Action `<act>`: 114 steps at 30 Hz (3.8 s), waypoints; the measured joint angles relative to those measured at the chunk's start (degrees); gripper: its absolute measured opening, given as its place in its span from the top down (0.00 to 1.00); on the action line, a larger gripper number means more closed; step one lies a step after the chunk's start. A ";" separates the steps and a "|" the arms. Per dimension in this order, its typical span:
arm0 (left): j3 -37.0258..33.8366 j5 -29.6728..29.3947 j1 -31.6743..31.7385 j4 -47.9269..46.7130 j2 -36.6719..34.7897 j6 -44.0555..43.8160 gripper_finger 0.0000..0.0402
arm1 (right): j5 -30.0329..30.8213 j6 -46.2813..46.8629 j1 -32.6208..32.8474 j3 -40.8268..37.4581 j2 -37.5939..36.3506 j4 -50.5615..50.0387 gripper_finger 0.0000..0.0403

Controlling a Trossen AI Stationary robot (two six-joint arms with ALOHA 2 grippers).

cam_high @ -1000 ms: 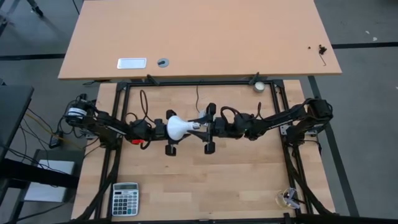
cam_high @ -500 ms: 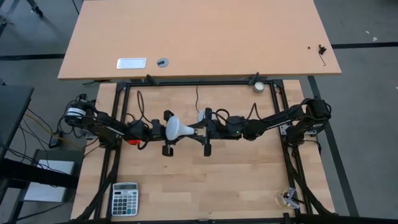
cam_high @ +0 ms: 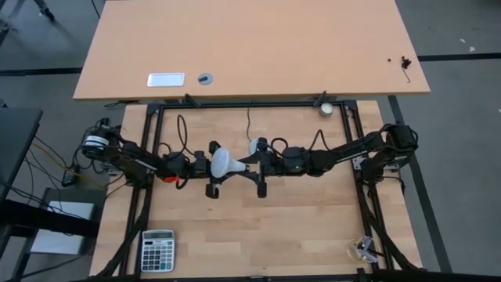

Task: Screw lightbulb
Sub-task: Insert the lightbulb into the silver lamp socket

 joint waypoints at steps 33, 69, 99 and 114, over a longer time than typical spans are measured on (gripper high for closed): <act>3.21 8.19 0.22 3.01 -0.13 -11.80 0.41 | -0.31 -2.12 0.44 -0.11 -2.14 -0.06 0.59; 4.19 -2.24 0.57 3.93 0.07 -6.83 0.38 | 1.22 -1.46 0.70 -0.03 -2.11 0.37 0.59; 7.85 1.98 0.84 -6.77 -4.04 -11.18 0.50 | -1.22 -0.13 1.07 -0.42 -1.68 -2.43 0.59; 11.10 7.62 0.83 -22.49 -3.78 -11.80 0.38 | -0.68 1.50 2.47 -0.31 -2.64 -7.52 0.59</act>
